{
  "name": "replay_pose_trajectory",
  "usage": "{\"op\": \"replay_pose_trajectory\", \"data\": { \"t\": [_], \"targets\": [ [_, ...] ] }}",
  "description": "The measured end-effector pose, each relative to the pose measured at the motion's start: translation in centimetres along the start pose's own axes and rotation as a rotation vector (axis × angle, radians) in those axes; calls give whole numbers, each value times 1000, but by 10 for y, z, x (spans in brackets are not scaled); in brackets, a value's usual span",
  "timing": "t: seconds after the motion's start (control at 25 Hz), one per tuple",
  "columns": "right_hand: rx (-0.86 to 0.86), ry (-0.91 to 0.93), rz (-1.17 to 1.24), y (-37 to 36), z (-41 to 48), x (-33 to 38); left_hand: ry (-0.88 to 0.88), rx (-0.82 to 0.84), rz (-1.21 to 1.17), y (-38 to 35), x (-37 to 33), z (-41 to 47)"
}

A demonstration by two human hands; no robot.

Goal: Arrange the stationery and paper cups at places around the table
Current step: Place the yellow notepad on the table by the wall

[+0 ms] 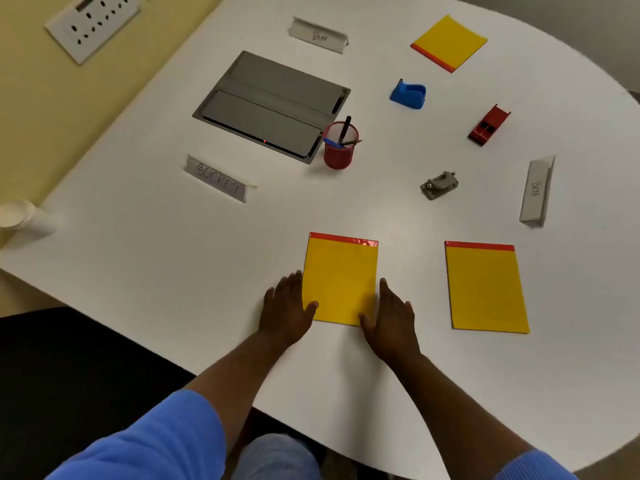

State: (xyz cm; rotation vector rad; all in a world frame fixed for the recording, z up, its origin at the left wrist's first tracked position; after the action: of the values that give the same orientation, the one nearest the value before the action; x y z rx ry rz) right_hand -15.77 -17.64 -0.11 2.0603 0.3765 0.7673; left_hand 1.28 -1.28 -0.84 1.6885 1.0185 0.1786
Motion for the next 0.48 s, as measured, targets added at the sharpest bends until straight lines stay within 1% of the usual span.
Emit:
{"op": "replay_pose_trajectory", "data": {
  "t": [0.16,0.36,0.48],
  "targets": [
    [67,-117,260,-5,22,11,72,39,-140,-1,-6,22],
    [71,-375,453,-13,41,16,267,8,-467,0,-8,38],
    [53,-447,521,-13,50,17,346,-18,-577,4,2,48]
  ]
}}
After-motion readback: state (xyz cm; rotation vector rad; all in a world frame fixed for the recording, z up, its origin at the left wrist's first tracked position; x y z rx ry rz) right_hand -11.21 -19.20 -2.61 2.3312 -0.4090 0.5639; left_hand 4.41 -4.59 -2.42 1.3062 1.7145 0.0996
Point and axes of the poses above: each hand's wrist, its own z-axis towards the middle knuckle, its own y-axis out of the back of the hand, x = y × z, the point moved 2 cm from there along z, towards the middle knuckle, and after that the axes turned 6 degrees about -y, right-handed, at the moved point
